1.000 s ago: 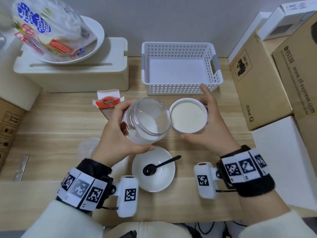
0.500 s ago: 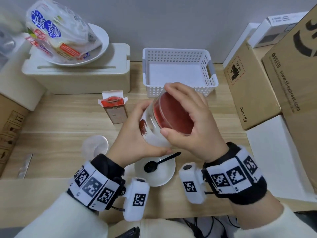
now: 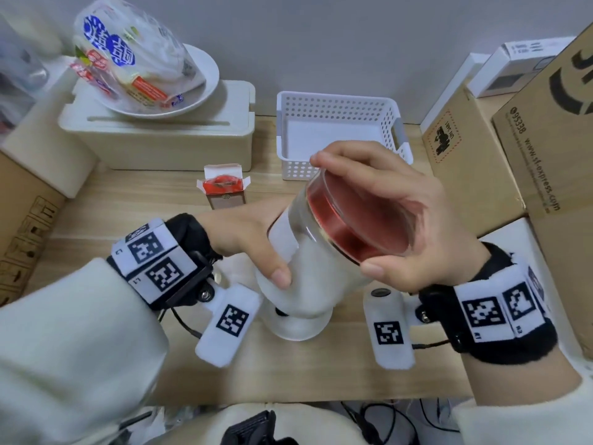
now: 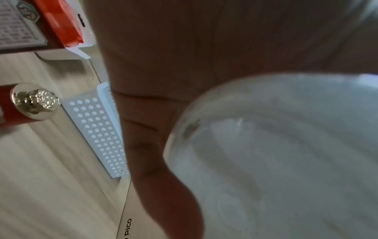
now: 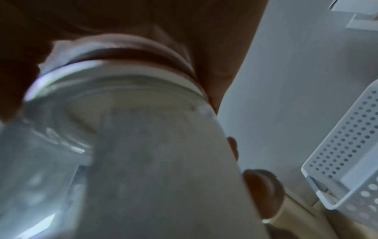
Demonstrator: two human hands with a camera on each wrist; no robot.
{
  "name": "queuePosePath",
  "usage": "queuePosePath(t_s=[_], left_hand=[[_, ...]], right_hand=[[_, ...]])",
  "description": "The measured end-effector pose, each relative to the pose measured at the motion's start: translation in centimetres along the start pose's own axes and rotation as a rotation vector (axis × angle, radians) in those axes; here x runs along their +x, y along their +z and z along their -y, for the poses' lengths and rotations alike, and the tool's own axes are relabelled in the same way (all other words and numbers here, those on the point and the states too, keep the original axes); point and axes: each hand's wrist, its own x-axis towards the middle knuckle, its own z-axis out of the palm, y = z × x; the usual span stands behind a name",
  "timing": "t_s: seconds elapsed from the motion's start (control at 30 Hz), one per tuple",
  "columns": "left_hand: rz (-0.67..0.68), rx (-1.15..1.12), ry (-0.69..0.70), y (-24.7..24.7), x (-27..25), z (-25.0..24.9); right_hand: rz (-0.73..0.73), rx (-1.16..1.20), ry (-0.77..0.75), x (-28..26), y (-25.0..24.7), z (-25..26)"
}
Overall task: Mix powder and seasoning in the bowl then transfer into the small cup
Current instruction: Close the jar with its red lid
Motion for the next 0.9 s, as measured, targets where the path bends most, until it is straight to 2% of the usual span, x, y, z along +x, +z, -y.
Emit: queuePosePath(t_s=[0.03, 0.1, 0.27, 0.37, 0.43, 0.5, 0.53, 0.7, 0.9], left_hand=[[0.021, -0.015, 0.002, 0.3, 0.0, 0.0], [-0.045, -0.001, 0.014, 0.7, 0.3, 0.1], [-0.527, 0.262, 0.075, 1.8, 0.9, 0.5], [-0.785, 0.501, 0.149, 2.9, 1.4, 0.7], [-0.886, 0.622, 0.154, 3.0, 1.5, 0.7], [-0.917, 0.608, 0.128, 2.9, 1.4, 0.6], [-0.913, 0.595, 0.120, 2.7, 1.3, 0.6], [-0.850, 0.624, 0.140, 2.6, 0.6, 0.7], [-0.837, 0.634, 0.166, 2.9, 0.4, 0.5]], right_hand=[[-0.002, 0.024, 0.012, -0.1, -0.1, -0.1], [-0.034, 0.049, 0.062, -0.4, -0.2, -0.2], [-0.196, 0.011, 0.245, -0.5, 0.4, -0.1], [-0.384, 0.005, 0.347, -0.1, 1.5, -0.4], [-0.537, 0.072, 0.403, 0.0, 1.9, -0.6], [-0.614, 0.141, 0.399, 0.0, 1.8, -0.7], [-0.602, 0.153, 0.391, 0.0, 1.5, -0.6], [-0.386, 0.078, 0.355, -0.2, 1.0, -0.2], [-0.352, -0.039, 0.281, -0.1, 1.6, 0.2]])
